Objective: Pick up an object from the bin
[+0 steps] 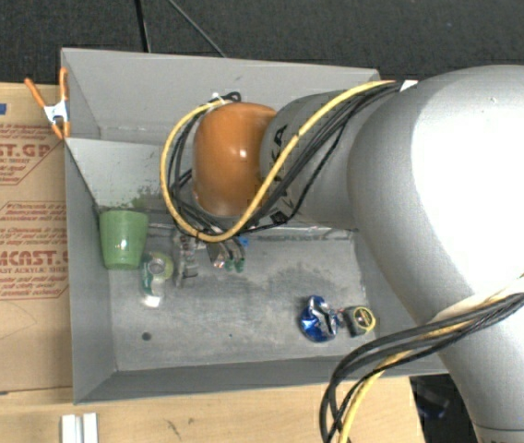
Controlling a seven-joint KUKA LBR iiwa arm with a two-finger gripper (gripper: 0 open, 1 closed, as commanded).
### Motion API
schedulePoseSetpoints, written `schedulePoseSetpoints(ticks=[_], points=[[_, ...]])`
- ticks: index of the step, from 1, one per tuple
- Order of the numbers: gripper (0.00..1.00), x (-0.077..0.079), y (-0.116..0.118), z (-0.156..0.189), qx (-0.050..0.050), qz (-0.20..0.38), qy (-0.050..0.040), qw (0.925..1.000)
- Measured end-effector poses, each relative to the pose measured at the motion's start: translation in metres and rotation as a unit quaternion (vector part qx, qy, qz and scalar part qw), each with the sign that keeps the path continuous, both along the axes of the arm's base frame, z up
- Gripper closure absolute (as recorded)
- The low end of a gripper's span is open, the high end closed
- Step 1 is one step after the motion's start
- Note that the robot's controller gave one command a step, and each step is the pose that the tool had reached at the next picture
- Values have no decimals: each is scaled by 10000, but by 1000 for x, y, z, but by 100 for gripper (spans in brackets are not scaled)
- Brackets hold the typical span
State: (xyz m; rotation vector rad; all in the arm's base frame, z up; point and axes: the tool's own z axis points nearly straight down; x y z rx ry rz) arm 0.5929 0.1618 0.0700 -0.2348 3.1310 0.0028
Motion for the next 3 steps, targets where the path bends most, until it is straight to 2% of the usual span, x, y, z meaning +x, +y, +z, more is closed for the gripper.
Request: schedulePoseSetpoints(ticks=[1, 2, 3], points=[[0, 0, 0, 0, 1, 1, 0, 10000], [0, -21, 23, 0, -39, 2164, 9, 9763], [0, -26, 35, 2, -84, 3603, 13, 9328]])
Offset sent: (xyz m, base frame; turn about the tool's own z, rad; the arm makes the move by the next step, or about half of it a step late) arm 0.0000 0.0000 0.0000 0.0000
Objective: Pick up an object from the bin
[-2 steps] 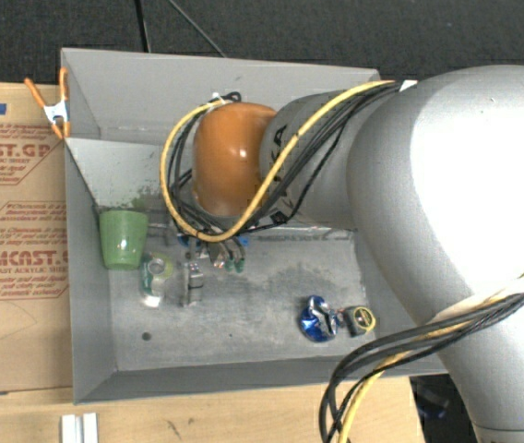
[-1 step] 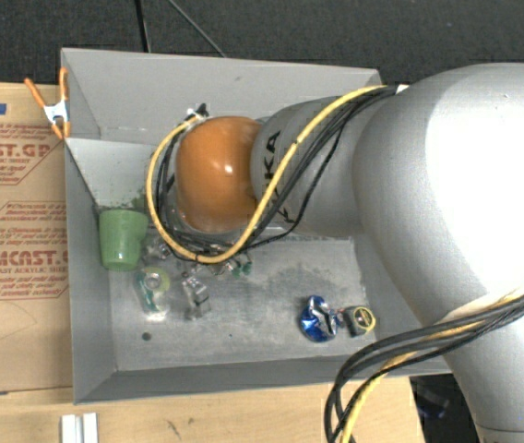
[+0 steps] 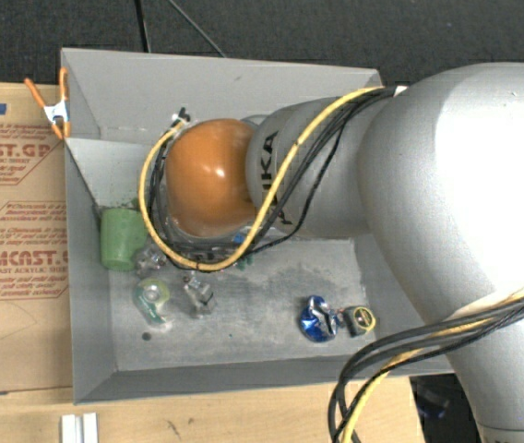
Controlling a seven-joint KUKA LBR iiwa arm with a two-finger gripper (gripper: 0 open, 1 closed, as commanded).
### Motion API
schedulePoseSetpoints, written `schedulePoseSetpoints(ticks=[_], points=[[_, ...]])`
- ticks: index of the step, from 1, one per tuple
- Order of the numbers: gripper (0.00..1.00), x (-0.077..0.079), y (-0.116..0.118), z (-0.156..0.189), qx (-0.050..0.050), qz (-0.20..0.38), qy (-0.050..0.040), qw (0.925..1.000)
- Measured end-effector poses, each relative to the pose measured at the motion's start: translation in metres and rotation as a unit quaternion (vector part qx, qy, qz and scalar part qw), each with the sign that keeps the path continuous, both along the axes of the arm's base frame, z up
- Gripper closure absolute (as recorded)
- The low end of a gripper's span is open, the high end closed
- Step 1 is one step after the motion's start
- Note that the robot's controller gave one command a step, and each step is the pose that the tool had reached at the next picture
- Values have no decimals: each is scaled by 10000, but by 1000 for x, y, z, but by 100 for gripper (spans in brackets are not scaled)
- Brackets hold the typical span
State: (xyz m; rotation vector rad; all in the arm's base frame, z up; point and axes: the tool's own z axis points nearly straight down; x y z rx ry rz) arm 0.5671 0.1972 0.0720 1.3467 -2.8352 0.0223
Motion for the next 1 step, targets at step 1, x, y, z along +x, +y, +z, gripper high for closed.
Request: schedulePoseSetpoints(ticks=[1], points=[[100, -4, 8, -2, 79, 25, 16, 10000]])
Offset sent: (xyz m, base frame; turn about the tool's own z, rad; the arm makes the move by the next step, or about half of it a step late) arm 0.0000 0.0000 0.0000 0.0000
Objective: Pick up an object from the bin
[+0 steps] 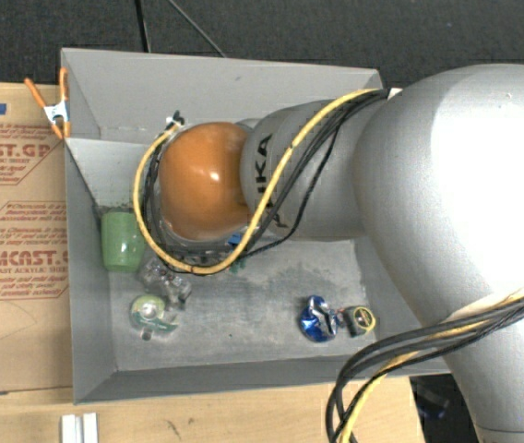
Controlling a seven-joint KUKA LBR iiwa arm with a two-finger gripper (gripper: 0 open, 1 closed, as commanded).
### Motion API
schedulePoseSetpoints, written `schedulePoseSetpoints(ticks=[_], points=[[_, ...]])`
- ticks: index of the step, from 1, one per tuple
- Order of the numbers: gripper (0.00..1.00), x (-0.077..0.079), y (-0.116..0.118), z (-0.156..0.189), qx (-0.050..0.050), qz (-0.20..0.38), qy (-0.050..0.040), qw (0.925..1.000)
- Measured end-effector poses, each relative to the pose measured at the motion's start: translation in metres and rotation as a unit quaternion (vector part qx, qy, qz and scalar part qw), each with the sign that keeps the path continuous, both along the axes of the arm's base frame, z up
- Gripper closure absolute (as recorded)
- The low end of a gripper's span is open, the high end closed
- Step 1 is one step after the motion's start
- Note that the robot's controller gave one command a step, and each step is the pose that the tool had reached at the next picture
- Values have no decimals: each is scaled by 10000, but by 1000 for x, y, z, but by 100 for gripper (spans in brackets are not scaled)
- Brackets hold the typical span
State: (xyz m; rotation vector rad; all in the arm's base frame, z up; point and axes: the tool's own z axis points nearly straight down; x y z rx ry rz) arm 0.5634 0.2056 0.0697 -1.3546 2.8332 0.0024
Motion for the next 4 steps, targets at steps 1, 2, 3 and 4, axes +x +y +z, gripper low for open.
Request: schedulePoseSetpoints(ticks=[1, 2, 3, 4], points=[[0, -2, -4, 0, -62, 3, 68, 10000], [0, -57, 21, 2, 3, 2414, 6, 9704], [0, 11, -17, 9, -5, 1785, -30, 9839], [0, -44, 10, -1, 10, 1935, 21, 9811]])
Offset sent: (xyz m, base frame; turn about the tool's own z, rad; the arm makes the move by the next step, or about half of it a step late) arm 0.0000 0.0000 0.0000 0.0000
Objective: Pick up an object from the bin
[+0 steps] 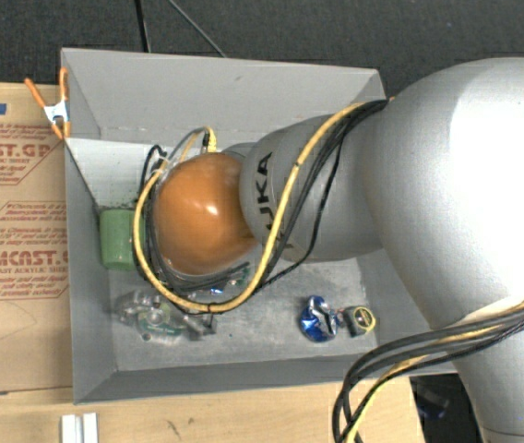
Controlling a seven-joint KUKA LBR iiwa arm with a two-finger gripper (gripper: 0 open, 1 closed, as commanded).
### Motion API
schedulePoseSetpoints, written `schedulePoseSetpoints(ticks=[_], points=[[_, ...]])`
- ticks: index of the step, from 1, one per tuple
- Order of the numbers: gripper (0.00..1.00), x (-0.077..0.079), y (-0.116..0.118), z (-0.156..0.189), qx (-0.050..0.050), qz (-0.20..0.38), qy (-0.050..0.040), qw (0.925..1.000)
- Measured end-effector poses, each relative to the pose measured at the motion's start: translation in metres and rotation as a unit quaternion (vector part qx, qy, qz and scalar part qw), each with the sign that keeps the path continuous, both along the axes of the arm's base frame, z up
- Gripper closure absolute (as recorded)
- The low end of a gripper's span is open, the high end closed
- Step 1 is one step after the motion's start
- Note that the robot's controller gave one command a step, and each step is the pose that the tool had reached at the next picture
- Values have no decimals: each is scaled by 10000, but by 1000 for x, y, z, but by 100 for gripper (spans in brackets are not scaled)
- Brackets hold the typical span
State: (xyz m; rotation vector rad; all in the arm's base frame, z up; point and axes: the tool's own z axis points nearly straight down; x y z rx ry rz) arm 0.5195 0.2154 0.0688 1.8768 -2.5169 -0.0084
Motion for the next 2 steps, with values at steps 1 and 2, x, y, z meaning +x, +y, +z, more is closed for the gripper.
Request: schedulePoseSetpoints(ticks=[1, 2], points=[[100, 3, -2, 1, 2, -25, -21, 10000], [100, 22, -19, 136, 8, 71, -74, 9999]])
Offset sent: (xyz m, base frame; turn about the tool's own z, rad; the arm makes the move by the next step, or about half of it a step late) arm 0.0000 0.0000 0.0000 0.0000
